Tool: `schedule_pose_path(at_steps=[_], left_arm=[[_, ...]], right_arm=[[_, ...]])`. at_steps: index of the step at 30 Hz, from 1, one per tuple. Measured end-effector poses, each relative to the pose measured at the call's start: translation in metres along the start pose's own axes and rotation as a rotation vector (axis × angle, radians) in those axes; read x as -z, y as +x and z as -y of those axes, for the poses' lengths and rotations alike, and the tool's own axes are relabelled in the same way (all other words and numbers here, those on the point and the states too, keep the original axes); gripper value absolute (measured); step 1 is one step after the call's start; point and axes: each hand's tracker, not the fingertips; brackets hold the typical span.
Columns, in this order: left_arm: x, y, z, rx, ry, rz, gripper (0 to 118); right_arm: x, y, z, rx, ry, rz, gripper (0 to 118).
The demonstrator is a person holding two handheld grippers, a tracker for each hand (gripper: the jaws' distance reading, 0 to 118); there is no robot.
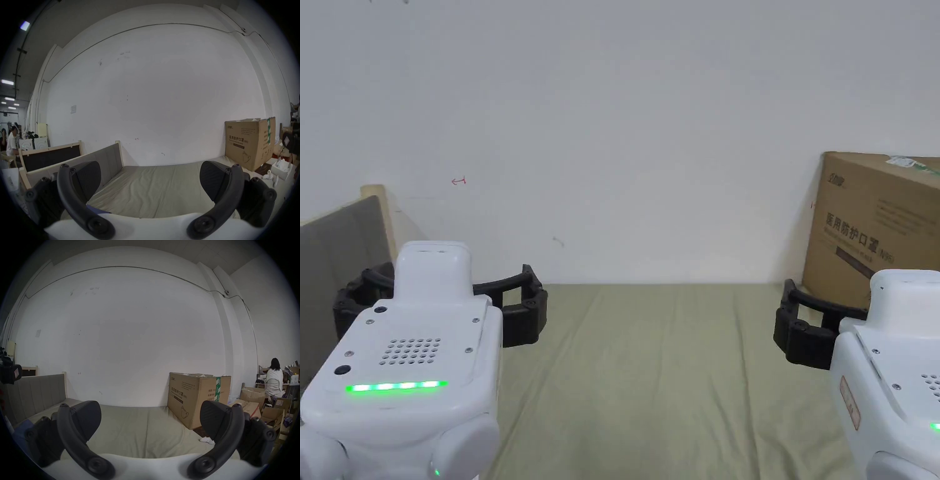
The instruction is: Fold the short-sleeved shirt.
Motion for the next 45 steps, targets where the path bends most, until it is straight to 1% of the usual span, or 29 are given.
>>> schedule_pose_path(at_steps=[2,5,6,8,12,16,18,20,21,22,26,30,32,37,45], left_arm=[[0.0,0.0,0.001,0.024,-0.001,0.004,118],[0.001,0.0,0.003,0.007,-0.002,0.013,118],[0.002,0.0,0.004,-0.006,-0.009,0.005,118],[0.002,0.0,0.006,-0.018,-0.002,0.001,118],[-0.002,0.002,0.016,-0.02,0.055,-0.017,118],[-0.007,0.0,0.036,-0.049,0.098,-0.018,118],[-0.008,-0.001,0.043,-0.072,0.085,-0.028,118],[-0.009,-0.004,0.048,-0.108,0.074,-0.02,118],[-0.008,-0.004,0.047,-0.105,0.065,-0.02,118],[-0.007,-0.004,0.046,-0.103,0.051,-0.018,118],[-0.005,-0.002,0.043,-0.07,0.058,-0.018,118],[-0.003,0.002,0.042,-0.044,0.057,-0.013,118],[0.002,0.003,0.042,-0.05,0.045,-0.009,118],[0.016,0.006,0.043,-0.042,0.033,-0.005,118],[0.035,0.01,0.045,-0.026,0.017,-0.011,118]], right_arm=[[-0.001,-0.001,-0.001,-0.008,0.021,-0.016,118],[-0.002,-0.004,-0.001,-0.041,0.034,-0.031,118],[-0.003,-0.003,-0.001,-0.042,0.038,-0.053,118],[-0.006,-0.003,0.002,-0.014,0.063,-0.094,118],[-0.01,-0.001,0.013,0.05,0.112,-0.057,118],[-0.011,-0.001,0.031,0.03,0.119,-0.063,118],[-0.013,0.0,0.038,0.027,0.116,-0.059,118],[-0.015,0.001,0.042,0.053,0.111,-0.068,118],[-0.015,0.002,0.042,0.067,0.108,-0.08,118],[-0.014,0.001,0.04,0.069,0.096,-0.073,118],[-0.007,-0.002,0.037,0.026,0.07,-0.027,118],[-0.004,-0.005,0.038,0.003,0.074,-0.031,118],[-0.002,-0.006,0.039,-0.007,0.079,-0.049,118],[0.009,-0.004,0.036,0.011,0.076,-0.069,118],[0.028,-0.002,0.039,0.009,0.037,-0.051,118]])
